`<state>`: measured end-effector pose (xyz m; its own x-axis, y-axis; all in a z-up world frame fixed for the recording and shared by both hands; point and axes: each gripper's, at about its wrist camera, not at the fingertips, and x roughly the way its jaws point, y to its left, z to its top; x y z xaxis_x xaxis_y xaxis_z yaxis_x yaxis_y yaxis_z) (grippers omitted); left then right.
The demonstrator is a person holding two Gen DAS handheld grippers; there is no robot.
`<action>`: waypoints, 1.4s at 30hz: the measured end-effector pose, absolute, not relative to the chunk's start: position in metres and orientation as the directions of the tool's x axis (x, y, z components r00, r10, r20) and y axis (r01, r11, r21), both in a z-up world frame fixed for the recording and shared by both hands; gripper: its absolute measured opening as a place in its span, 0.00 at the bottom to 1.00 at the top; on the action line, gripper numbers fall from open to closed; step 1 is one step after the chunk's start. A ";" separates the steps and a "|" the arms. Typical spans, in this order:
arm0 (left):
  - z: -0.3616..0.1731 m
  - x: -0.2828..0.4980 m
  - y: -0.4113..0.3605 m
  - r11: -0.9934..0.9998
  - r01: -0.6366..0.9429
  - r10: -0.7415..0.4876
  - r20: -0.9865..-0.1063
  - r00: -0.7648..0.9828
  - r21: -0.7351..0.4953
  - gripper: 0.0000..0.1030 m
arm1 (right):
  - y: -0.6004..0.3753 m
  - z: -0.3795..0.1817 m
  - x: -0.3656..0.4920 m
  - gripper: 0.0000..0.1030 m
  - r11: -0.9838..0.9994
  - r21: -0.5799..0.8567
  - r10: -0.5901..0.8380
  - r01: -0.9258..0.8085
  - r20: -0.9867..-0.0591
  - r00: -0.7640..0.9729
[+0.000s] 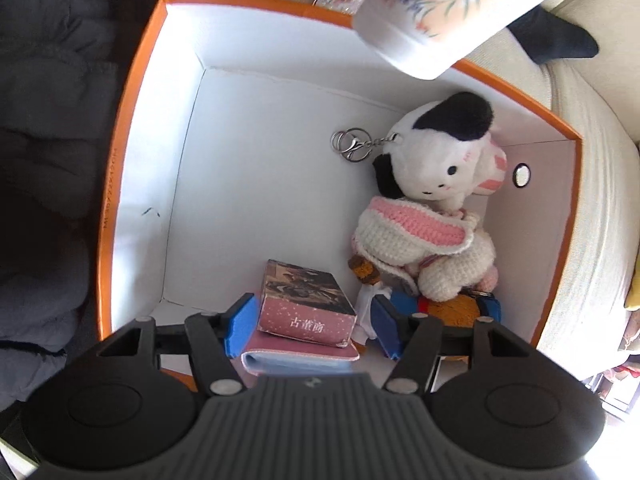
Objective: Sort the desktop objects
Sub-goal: 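Release the card box with the right tool while the left tool lowers the Vaseline box into the orange box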
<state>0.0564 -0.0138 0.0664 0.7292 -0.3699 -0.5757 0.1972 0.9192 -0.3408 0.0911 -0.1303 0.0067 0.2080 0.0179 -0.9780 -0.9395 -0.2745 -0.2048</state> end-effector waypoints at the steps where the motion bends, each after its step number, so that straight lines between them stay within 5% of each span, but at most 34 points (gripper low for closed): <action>1: 0.066 0.058 -0.020 0.922 0.203 -0.367 -0.579 0.728 -0.329 0.06 | -0.134 0.014 0.092 0.63 -0.253 -0.211 0.044 -0.944 -0.977 0.207; 14: -0.023 0.093 -0.103 0.928 0.266 -0.371 -0.702 0.608 -0.261 0.05 | -0.170 0.040 0.094 0.53 0.102 -0.204 0.240 -0.974 -0.945 0.223; 18: -0.035 0.095 -0.118 0.931 0.275 -0.363 -0.696 0.619 -0.241 0.05 | -0.171 0.032 0.099 0.44 0.139 -0.199 0.248 -0.970 -0.941 0.229; 28: -0.048 0.086 -0.142 0.942 0.275 -0.331 -0.676 0.659 -0.193 0.05 | -0.182 0.020 0.110 0.44 0.157 -0.189 0.277 -0.969 -0.934 0.227; 38: -0.044 0.089 -0.146 0.914 0.285 -0.405 -0.707 0.580 -0.291 0.14 | -0.181 0.017 0.107 0.44 0.161 -0.211 0.250 -0.964 -0.936 0.246; 42: -0.040 0.088 -0.143 0.913 0.280 -0.406 -0.707 0.579 -0.296 0.31 | -0.180 0.019 0.103 0.45 0.152 -0.234 0.241 -0.960 -0.933 0.265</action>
<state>0.0882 -0.1431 -0.0403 0.5792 -0.4060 -0.7069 0.2795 0.9135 -0.2956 0.1031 -0.1799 0.0195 0.2652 0.2415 -0.9335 -0.9604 0.1521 -0.2335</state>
